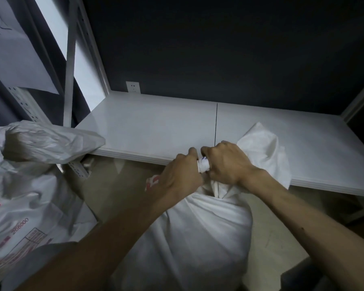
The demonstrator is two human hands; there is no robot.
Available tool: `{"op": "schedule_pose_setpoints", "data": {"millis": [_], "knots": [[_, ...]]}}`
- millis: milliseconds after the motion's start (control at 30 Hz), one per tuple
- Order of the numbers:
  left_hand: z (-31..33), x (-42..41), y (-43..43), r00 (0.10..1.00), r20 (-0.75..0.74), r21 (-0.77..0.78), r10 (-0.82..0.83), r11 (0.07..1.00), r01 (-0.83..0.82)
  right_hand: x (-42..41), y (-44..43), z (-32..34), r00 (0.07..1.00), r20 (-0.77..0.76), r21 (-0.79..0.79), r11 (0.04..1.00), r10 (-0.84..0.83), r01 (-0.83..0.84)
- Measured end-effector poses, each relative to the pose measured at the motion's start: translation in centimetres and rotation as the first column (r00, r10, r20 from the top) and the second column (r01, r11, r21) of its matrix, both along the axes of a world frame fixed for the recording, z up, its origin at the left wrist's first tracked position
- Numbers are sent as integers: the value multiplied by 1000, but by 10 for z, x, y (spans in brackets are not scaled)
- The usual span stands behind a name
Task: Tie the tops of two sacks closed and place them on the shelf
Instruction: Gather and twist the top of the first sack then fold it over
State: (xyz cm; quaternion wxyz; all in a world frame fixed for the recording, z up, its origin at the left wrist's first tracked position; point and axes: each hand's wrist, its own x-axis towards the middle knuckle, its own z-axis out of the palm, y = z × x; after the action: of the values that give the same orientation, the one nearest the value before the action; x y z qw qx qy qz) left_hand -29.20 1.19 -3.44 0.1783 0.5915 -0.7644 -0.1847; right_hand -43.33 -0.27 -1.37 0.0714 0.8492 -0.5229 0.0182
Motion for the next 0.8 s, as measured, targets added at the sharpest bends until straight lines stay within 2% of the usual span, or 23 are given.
{"op": "schedule_pose_setpoints", "data": {"millis": [67, 100, 200, 300, 400, 467, 533, 567, 633, 667, 700, 800], "knots": [[0, -3, 6, 995, 86, -113, -50, 992, 60, -5, -1, 8, 995, 96, 253, 967, -37, 11], [0, -4, 8, 989, 134, -167, -67, 982, 89, -6, -2, 10, 990, 135, 325, 946, -39, -7], [-2, -5, 8, 976, 203, -209, -83, 970, 126, -10, -9, 15, 978, 197, 428, 903, -62, -28], [1, -4, 8, 992, 71, -132, -104, 985, 113, -11, -15, 18, 979, 177, 528, 849, -101, -8], [5, -5, 3, 964, -234, 69, -125, 987, 145, -8, -16, 22, 992, 37, 592, 803, -117, 73], [10, -3, -2, 941, -329, 223, -82, 961, 162, -7, -13, 29, 996, -51, 486, 870, -73, 88], [15, -2, -5, 918, -395, 351, -36, 917, 187, -9, -7, 30, 991, -134, 155, 987, -13, 34], [16, 0, -6, 897, -441, 402, -1, 894, 199, -9, -2, 28, 985, -172, -59, 998, -22, 12], [16, 6, -8, 855, -513, 479, 77, 852, 211, -3, 13, 13, 992, -107, -431, 902, -73, 20], [15, 9, -10, 834, -541, 507, 110, 834, 219, 2, 22, 1, 996, -51, -545, 838, -73, 33], [13, 11, -12, 807, -573, 532, 142, 814, 235, 5, 31, -11, 998, -16, -612, 790, -64, 41], [13, 16, -12, 749, -632, 583, 199, 758, 291, 2, 42, -49, 997, -50, -652, 758, -64, 16]]}}
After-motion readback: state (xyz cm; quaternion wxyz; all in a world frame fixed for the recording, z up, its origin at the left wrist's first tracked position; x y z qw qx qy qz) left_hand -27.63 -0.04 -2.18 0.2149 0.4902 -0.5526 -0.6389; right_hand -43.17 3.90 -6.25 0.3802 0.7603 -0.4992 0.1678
